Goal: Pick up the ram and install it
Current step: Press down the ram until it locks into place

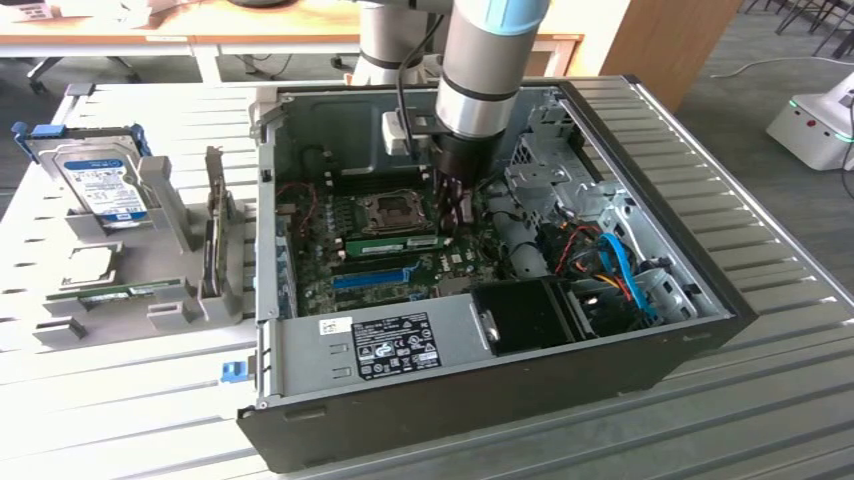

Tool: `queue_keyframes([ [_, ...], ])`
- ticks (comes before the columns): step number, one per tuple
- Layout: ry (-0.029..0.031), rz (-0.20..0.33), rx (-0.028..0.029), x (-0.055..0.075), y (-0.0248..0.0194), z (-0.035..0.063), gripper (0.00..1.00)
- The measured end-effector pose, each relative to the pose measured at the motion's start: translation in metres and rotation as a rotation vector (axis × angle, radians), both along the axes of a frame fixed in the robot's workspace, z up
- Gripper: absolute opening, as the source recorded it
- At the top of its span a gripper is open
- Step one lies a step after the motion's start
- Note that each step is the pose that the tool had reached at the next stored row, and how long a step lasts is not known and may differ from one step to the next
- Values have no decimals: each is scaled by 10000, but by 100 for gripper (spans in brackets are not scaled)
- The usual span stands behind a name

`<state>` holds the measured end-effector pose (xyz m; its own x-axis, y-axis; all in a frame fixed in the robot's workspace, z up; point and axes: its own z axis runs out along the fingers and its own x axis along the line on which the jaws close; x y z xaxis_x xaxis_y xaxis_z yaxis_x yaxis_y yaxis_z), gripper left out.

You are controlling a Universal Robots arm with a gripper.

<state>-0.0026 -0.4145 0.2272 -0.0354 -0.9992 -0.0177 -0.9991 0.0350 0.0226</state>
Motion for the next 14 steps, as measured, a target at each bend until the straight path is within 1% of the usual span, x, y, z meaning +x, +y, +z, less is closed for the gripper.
queue_keyframes([
  [9,3,1,-48,0,0,191,11],
  [11,4,1,-54,0,0,216,11],
  [14,2,0,-52,0,0,216,11],
])
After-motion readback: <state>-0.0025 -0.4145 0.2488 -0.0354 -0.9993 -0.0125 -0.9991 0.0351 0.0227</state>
